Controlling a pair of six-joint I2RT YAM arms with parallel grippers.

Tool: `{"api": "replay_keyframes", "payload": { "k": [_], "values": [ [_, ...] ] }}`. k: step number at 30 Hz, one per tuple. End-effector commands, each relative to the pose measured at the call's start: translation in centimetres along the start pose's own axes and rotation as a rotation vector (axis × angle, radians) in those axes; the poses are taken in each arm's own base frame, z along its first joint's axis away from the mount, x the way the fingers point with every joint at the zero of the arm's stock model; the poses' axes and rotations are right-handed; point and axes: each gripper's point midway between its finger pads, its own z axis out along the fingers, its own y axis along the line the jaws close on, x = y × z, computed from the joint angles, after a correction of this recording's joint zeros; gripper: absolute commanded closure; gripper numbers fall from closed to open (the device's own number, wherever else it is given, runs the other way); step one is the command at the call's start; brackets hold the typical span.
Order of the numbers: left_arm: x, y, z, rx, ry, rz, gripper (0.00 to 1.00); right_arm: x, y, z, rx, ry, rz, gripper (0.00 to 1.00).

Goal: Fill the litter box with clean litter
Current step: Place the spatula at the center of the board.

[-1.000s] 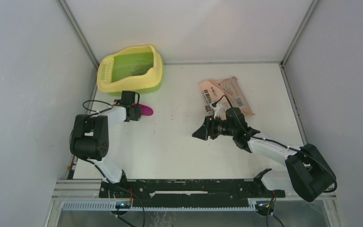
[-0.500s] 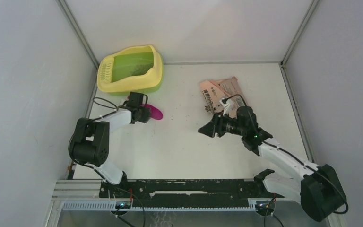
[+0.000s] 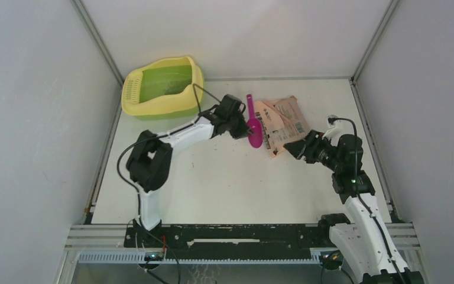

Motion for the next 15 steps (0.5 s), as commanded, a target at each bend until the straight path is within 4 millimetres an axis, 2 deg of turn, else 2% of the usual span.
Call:
{"api": "replay_keyframes", "payload": {
  "k": [1, 5, 8, 11, 15],
  "values": [
    [0.7, -3.2, 1.7, 0.070, 0.128, 0.236, 1.00, -0.1, -0.5, -1.1, 0.042, 0.010, 0.035, 0.33],
    [0.6, -1.7, 3.8, 0.009, 0.190, 0.300, 1.00, 0.5, -1.1, -1.2, 0.052, 0.024, 0.043, 0.33],
    [0.5, -0.7, 4.5, -0.005, 0.215, 0.320, 1.00, 0.7, -1.2, -1.0, 0.051, 0.028, 0.045, 0.33],
    [-0.3, -0.1, 4.4, -0.032, 0.190, 0.356, 0.99, 0.6, -1.3, -0.9, 0.047, 0.030, 0.044, 0.33],
    [-1.5, 2.3, 3.1, -0.056, 0.132, 0.284, 1.00, 0.9, -1.4, -0.7, 0.044, 0.045, 0.048, 0.33]
  ]
}}
